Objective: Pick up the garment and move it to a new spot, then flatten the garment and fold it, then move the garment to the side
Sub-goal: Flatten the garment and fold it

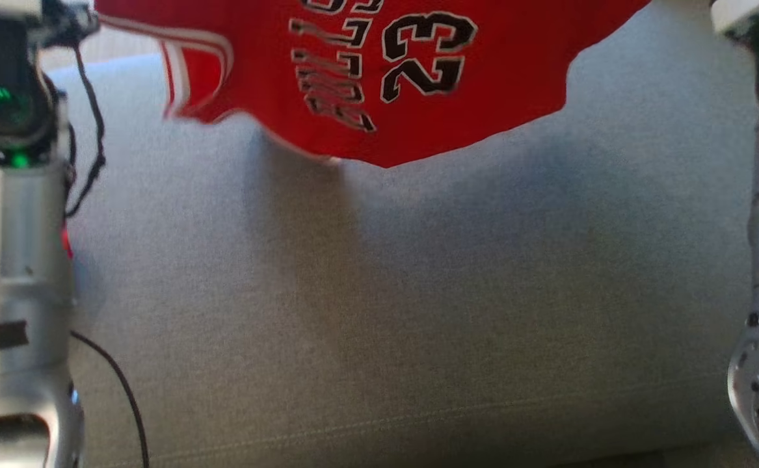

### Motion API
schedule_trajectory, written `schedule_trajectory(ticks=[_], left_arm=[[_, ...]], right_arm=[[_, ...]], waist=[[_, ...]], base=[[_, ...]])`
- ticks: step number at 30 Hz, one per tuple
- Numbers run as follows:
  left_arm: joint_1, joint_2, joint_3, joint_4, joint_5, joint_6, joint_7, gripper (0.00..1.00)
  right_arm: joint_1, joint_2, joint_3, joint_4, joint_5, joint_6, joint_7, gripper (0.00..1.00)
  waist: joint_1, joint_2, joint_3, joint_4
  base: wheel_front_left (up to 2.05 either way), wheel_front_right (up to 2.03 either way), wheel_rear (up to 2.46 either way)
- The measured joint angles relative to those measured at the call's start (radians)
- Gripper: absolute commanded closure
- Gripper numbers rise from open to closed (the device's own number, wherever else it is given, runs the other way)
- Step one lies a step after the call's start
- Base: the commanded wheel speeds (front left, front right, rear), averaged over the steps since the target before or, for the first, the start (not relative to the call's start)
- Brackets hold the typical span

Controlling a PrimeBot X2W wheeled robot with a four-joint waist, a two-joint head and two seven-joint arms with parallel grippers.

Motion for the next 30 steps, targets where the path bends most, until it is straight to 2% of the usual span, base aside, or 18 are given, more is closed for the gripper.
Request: schedule_trajectory(ticks=[5, 8, 15, 20, 24, 27, 30], left_arm=[[-0.091, 0.003, 0.004, 0.016, -0.013, 0.08, 0.055, 1.0], [-0.167, 0.011, 0.002, 0.049, -0.008, 0.105, 0.075, 1.0], [-0.307, 0.051, -0.055, 0.16, 0.051, 0.122, 0.143, 1.0], [-0.469, 0.059, -0.096, 0.284, 0.097, 0.132, 0.187, 1.0], [-0.633, 0.083, -0.122, 0.376, 0.172, 0.115, 0.15, 1.0], [-0.741, 0.098, -0.137, 0.435, 0.225, 0.067, 0.07, 1.0], [-0.815, 0.098, -0.141, 0.473, 0.246, -0.017, -0.018, 1.0]], right_arm=[[-0.048, 0.0, -0.01, -0.052, 0.098, 0.0, 0.119, 1.0], [-0.085, -0.001, -0.014, -0.069, 0.13, 0.0, 0.168, 1.0], [-0.158, 0.006, 0.01, -0.045, 0.114, 0.0, 0.233, 1.0], [-0.305, 0.02, 0.023, 0.011, -0.001, 0.0, 0.229, 1.0], [-0.433, 0.033, 0.024, 0.077, -0.124, 0.0, 0.162, 1.0], [-0.508, 0.049, -0.007, 0.13, -0.197, 0.0, 0.061, 1.0], [-0.572, 0.058, -0.047, 0.172, -0.278, 0.0, -0.046, 1.0]], waist=[[0.0, 0.0, -0.036, -0.007], [0.0, 0.0, -0.034, -0.011], [0.0, 0.0, 0.006, -0.027], [0.0, 0.0, 0.096, -0.03], [0.0001, 0.0, 0.199, -0.032], [0.0002, 0.0, 0.282, -0.035], [0.0004, -0.0001, 0.357, -0.036]], base=[[0.0, 0.0, 0.0], [0.0, 0.0, 0.0], [0.0, 0.0, 0.0], [0.0, 0.0, 0.0], [0.0, 0.0, 0.0], [0.0, 0.0, 0.0], [0.0, 0.0, 0.0]])
